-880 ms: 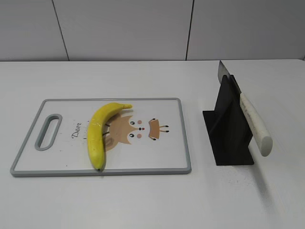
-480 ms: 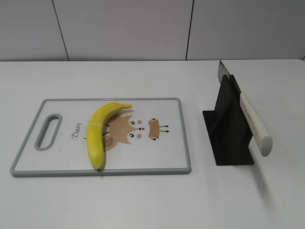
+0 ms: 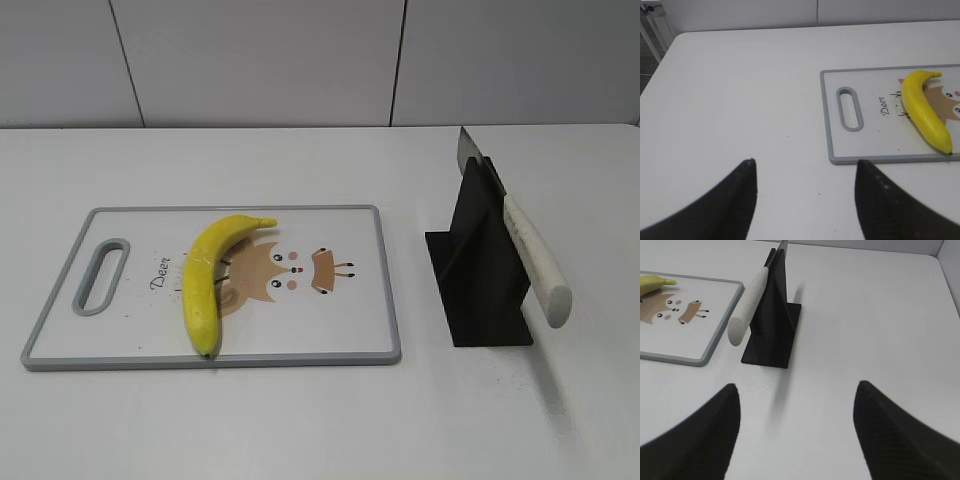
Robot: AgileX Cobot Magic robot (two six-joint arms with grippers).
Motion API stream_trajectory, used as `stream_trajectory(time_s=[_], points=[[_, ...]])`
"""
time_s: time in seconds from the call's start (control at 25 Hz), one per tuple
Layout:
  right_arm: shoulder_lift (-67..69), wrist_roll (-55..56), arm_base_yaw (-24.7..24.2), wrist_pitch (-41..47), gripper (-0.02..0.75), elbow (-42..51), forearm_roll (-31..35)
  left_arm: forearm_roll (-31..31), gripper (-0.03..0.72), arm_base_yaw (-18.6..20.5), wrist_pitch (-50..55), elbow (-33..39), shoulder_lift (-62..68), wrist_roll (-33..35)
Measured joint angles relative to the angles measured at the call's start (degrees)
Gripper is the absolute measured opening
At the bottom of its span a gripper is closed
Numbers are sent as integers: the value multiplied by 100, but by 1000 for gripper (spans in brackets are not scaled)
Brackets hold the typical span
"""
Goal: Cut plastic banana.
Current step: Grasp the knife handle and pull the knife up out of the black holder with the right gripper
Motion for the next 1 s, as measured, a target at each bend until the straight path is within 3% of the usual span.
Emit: stream_trajectory(time_s=[1.0], points=[[0,0,0,-5,554,-7,0,0,572,0,0,0,0,0]])
